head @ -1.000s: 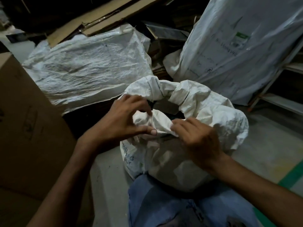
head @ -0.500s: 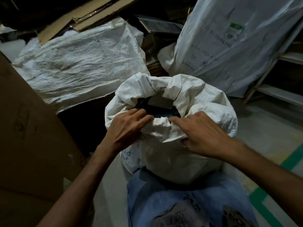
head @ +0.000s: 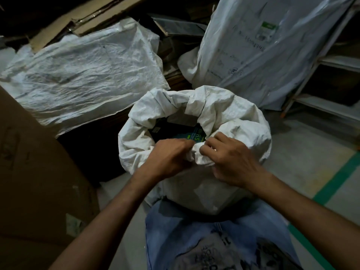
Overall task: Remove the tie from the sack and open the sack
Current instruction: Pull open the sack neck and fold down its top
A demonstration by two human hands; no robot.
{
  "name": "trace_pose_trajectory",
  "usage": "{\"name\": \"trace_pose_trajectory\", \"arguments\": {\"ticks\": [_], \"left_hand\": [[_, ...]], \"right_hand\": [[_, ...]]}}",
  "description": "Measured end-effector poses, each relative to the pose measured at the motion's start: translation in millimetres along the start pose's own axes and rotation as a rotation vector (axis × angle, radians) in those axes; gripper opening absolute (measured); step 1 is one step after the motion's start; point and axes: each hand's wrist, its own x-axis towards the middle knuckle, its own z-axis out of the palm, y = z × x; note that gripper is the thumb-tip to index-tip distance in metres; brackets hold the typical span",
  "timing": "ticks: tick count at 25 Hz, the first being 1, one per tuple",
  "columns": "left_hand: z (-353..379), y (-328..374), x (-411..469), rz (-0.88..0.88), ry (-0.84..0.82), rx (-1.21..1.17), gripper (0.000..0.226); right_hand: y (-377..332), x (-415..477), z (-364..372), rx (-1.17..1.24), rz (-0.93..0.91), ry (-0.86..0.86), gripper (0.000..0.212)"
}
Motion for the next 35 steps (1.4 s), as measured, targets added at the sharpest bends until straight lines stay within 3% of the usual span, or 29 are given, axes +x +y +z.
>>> {"name": "trace_pose_trajectory", "arguments": {"ticks": [2,4,7,11,14,16,18,21,22,24,26,28,33,35], "left_hand": [[4.4,-4.5,-2.3,-0.025,0.103,0.051,0.030],[5.1,-6.3,-6.5,-0.044,0.150,0.096,0.032],[3.4,-4.2,-12.1,-0.013,0.181,0.167,0.037],[1.0,-9.0,-17.5,0.028,0.231,0.165,0.033],[-1.6,-9.4,-20.4,-0.056,0.260,0.085,0.031],[-4.5,-10.7,-21.2,-0.090,0.251,0.010,0.033],[-10.5,-14.1,-23.1,-0.086,0.087,-0.120,0.044],[-21.3,-9.6,-24.6,-0.180,-0.240,-0.473,0.076],[-21.4,-3.5,-22.7,-0.207,-0.244,-0.481,0.081],[-12.3,12.4,-12.3,-0.153,-0.163,-0.268,0.080],[4.3,26.3,-5.1,-0.100,-0.054,-0.091,0.062],[13.2,32.7,-4.6,-0.127,0.060,-0.001,0.040],[38.9,35.3,-22.9,-0.150,0.281,0.141,0.020],[44.3,35.2,-24.0,-0.105,0.327,0.178,0.015]], "right_hand": [[7.2,-8.8,-13.3,0.213,0.027,-0.204,0.030],[8.1,-12.0,-26.2,0.391,0.121,-0.175,0.028],[18.3,-1.0,-31.4,0.283,0.212,-0.111,0.056],[41.5,15.7,-38.4,0.267,0.275,-0.447,0.094],[39.8,15.8,-26.0,0.146,0.164,-0.492,0.082],[29.1,10.9,-13.7,0.036,0.105,-0.332,0.059],[19.5,0.4,-2.0,-0.057,0.073,-0.107,0.036],[7.8,-18.5,13.2,-0.133,0.079,0.076,0.024],[3.7,-23.5,18.0,-0.147,0.094,0.127,0.020],[-0.9,-29.7,24.7,-0.165,0.123,0.231,0.016],[-1.2,-31.3,24.0,-0.165,0.122,0.290,0.017],[-0.7,-33.5,16.2,-0.141,0.103,0.274,0.021],[3.3,-46.7,-7.7,-0.007,0.062,-0.028,0.037],[11.3,-45.7,-11.3,0.040,0.146,-0.128,0.060]]}}
